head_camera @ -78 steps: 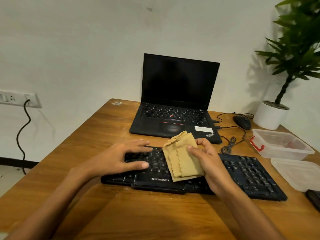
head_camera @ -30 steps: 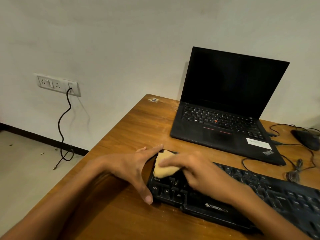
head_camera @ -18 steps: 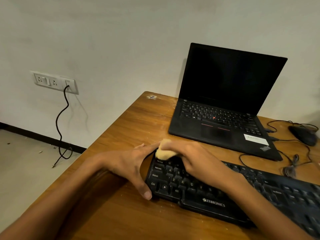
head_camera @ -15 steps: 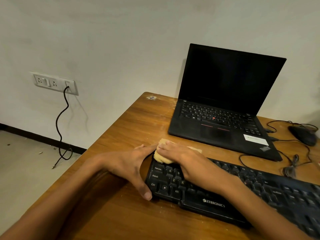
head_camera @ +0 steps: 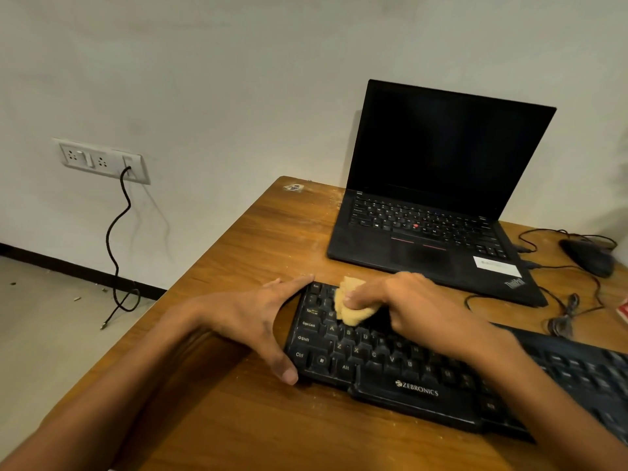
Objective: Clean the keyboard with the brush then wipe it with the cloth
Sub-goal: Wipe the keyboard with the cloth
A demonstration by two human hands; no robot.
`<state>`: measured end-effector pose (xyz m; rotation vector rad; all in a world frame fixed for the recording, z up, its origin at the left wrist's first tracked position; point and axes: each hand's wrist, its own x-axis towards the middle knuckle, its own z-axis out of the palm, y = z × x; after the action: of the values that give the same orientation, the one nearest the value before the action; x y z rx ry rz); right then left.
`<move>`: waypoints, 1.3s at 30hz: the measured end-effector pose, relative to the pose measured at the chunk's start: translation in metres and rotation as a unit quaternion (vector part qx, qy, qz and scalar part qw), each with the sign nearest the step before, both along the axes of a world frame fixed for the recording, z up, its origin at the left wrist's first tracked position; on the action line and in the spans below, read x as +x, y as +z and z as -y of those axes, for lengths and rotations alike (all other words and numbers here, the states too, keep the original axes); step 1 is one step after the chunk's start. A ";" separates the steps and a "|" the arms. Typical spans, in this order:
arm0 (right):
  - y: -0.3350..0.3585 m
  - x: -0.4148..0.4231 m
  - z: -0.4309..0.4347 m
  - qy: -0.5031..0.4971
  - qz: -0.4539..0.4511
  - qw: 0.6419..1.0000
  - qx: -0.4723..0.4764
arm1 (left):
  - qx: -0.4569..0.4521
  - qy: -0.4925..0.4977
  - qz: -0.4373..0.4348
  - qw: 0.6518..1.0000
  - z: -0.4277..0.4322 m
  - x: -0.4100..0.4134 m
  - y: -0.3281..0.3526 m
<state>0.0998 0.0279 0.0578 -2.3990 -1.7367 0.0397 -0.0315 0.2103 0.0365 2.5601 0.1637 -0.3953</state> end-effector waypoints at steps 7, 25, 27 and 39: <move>-0.007 -0.032 -0.017 -0.002 0.047 0.999 0.027 | 0.005 -0.011 -0.002 1.000 0.001 0.001 0.002; -0.014 -0.042 0.003 0.054 -0.169 0.975 0.130 | -0.019 -0.024 -0.001 1.000 -0.013 0.005 -0.014; -0.012 -0.032 -0.004 0.027 -0.159 0.971 0.174 | -0.032 -0.022 0.003 0.999 -0.012 0.004 -0.013; -0.020 -0.057 -0.004 0.042 -0.099 0.983 0.151 | -0.038 -0.014 0.006 0.999 -0.010 0.002 -0.012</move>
<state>0.0424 0.0316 0.0378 -2.0342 -1.6216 0.0226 -0.0292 0.2201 0.0247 2.4918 0.1063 -0.3902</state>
